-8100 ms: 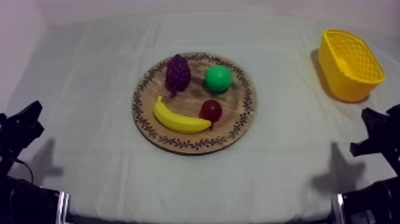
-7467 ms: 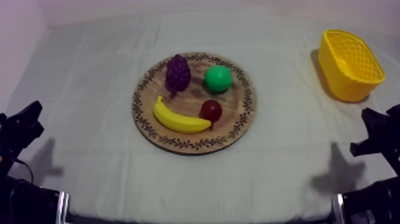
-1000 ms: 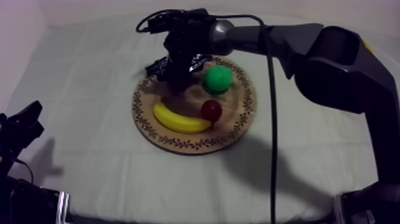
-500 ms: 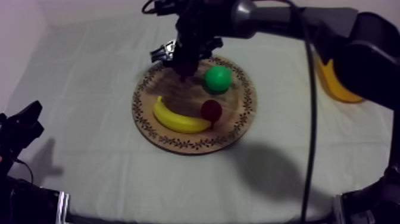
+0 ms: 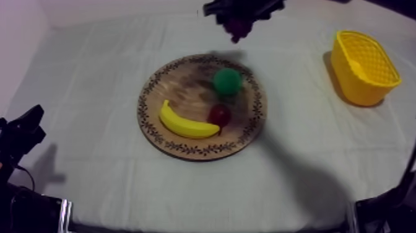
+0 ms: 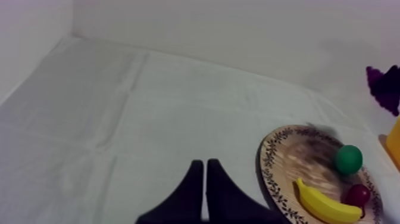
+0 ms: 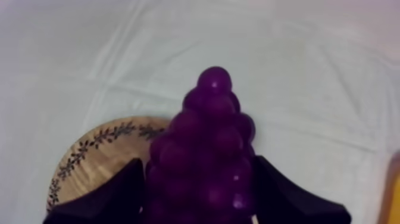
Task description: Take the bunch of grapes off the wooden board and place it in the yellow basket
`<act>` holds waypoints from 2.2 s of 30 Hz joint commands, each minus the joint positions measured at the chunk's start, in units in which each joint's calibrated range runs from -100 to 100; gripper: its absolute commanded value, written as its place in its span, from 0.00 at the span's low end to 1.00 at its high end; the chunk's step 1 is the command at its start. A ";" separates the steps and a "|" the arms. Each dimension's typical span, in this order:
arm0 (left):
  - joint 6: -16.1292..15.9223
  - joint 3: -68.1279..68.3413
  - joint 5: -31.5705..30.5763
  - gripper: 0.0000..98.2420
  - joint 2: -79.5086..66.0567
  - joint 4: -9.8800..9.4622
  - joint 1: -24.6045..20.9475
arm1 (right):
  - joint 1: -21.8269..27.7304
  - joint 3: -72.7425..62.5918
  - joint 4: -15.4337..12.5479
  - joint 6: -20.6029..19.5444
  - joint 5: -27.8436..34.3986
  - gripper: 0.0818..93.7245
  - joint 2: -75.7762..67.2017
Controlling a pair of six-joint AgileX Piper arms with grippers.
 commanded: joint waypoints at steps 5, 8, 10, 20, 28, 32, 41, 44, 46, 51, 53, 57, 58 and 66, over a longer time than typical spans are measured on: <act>0.01 -0.04 -0.03 0.00 0.00 0.01 -0.01 | 6.32 6.26 -1.16 5.03 -3.96 0.43 -11.54; 0.01 -0.04 -0.03 0.00 0.00 0.01 -0.01 | 9.37 9.42 -1.65 7.35 -6.94 0.43 -15.45; 0.01 -0.04 -0.03 0.00 0.00 0.01 -0.01 | 11.37 11.49 -2.16 8.98 -8.81 0.43 -17.76; 0.01 -0.04 -0.03 0.00 0.00 0.01 -0.01 | 19.88 21.13 -6.68 18.45 -17.32 0.43 -26.42; 0.01 -0.04 -0.03 0.00 0.00 0.01 -0.01 | 25.89 25.26 -9.58 22.74 -22.53 0.43 -28.81; 0.01 -0.04 -0.03 0.00 0.00 0.01 -0.01 | 28.23 25.11 -9.14 21.66 -21.81 0.43 -28.36; 0.01 -0.04 -0.03 0.00 0.00 0.01 -0.01 | 31.42 23.13 -7.48 18.67 -15.54 0.42 -23.57; 0.01 -0.04 -0.03 0.00 0.00 0.01 -0.01 | 31.98 22.83 -7.07 18.20 -13.72 0.42 -21.38; 0.01 -0.04 -0.03 0.00 0.00 0.01 -0.01 | 32.20 22.86 -6.76 17.94 -12.74 0.42 -19.85; 0.01 -0.04 -0.03 0.00 0.00 0.01 -0.01 | 32.53 22.96 -6.26 17.65 -10.84 0.41 -15.72; 0.01 -0.04 -0.03 0.00 0.00 0.01 -0.01 | 32.62 22.74 -6.10 17.52 -10.25 0.41 -13.97; 0.01 -0.04 -0.03 0.00 0.00 0.01 -0.01 | 32.91 21.75 -6.05 17.41 -9.01 0.42 -10.52; 0.01 -0.04 -0.03 0.00 0.00 0.01 -0.01 | 33.02 21.47 -6.14 17.49 -8.71 0.42 -9.69; 0.01 -0.04 -0.03 0.00 0.00 0.01 -0.01 | 33.86 19.80 -7.40 19.08 -7.58 0.43 -4.51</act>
